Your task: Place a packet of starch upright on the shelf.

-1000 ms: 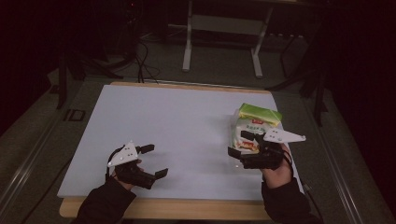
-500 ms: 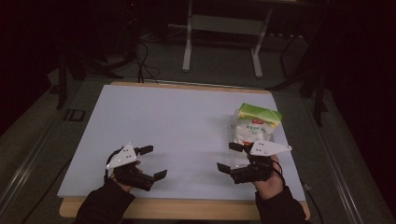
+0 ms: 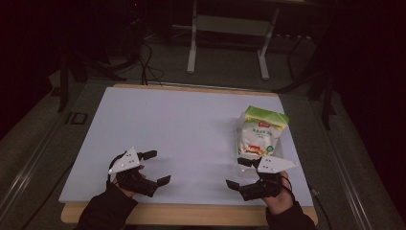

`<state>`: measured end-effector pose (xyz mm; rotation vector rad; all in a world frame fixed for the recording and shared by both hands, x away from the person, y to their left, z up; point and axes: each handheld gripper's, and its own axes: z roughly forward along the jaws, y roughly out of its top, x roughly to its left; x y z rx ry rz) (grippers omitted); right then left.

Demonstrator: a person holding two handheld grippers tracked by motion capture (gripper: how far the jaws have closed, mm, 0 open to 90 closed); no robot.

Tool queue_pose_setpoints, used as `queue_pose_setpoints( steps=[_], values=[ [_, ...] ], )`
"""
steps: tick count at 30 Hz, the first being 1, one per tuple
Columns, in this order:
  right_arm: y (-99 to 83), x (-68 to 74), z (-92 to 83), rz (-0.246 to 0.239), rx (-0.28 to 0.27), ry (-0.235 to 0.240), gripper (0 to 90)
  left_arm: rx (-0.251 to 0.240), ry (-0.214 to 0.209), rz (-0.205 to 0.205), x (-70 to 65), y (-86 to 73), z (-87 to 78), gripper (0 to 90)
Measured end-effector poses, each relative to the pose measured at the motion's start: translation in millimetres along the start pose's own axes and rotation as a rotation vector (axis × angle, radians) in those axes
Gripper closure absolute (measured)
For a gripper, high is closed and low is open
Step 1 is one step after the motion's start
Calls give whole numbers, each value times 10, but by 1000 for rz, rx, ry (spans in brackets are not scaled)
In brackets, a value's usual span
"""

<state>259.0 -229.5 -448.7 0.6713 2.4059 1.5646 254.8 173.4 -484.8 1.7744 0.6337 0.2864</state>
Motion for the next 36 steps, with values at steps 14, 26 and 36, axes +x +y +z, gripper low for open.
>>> queue_pose_setpoints(
  steps=[14, 26, 36],
  values=[
    [-219, 52, -85, -20, 20, -18, 142, 8, -14, 1, -2, -29, 6, 0],
    [-384, -5, -234, -17, 36, -36, 143, 31, -23, -1, -9, -88, 50, 0],
    [-483, -40, -333, 1, 36, -73, 146, 45, -23, 17, -29, -109, 57, 0]
  ],
)
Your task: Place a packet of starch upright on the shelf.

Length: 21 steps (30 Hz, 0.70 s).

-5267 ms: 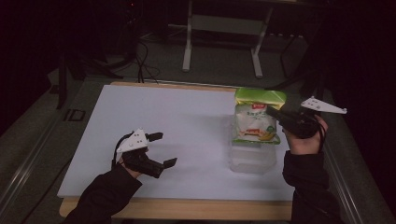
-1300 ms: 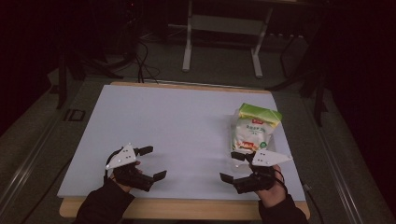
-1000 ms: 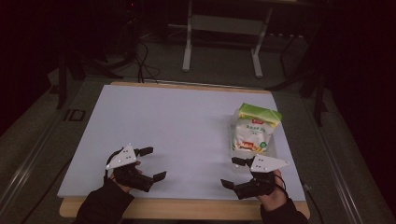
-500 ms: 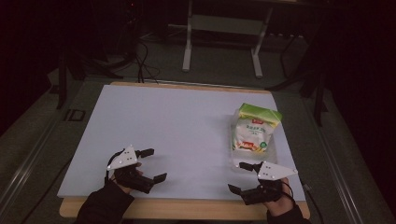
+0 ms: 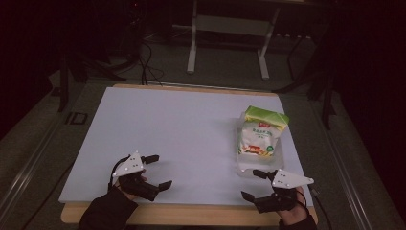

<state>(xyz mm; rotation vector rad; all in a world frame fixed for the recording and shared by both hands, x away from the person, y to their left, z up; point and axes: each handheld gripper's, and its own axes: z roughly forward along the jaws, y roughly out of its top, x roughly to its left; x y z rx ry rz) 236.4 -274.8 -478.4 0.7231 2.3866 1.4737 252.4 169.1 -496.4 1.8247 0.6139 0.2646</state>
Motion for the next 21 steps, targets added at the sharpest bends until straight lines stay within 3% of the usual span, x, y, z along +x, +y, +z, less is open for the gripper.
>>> queue_pose_setpoints(
  steps=[8, 21],
  values=[
    [-86, -20, -73, 9, 40, -36, 150, 16, -8, 9, -3, -24, 16, 0],
    [-140, -99, -131, 29, 38, -70, 146, 23, -13, -1, 18, -67, 29, 0]
  ],
)
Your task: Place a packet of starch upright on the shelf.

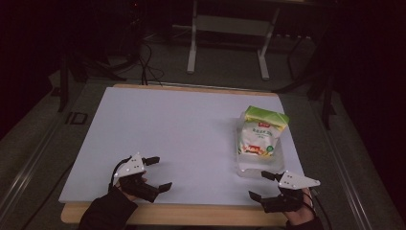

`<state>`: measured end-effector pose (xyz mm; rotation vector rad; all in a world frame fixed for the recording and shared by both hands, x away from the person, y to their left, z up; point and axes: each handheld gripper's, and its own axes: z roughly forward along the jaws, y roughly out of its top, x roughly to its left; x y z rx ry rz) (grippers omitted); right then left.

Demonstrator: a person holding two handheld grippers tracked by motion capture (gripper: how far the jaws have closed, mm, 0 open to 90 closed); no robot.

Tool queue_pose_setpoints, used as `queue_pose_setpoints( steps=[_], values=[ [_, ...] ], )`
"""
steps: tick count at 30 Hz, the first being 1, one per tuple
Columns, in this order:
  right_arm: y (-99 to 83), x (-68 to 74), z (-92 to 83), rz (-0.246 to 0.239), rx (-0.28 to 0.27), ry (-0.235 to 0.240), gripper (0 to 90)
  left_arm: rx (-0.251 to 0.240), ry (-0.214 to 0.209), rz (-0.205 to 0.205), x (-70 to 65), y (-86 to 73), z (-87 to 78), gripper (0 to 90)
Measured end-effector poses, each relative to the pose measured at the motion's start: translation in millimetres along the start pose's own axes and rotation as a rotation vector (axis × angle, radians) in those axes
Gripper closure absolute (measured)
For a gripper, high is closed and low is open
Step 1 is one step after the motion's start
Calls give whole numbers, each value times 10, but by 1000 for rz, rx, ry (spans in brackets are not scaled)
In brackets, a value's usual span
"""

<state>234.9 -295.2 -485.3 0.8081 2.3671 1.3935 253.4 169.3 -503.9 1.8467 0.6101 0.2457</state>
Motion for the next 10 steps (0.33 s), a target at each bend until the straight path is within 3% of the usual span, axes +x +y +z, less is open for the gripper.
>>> queue_pose_setpoints(
  steps=[10],
  values=[
    [-1, 9, 1, -11, 1, -5, 146, 2, -7, -3, 4, -7, 4, 0]
  ],
)
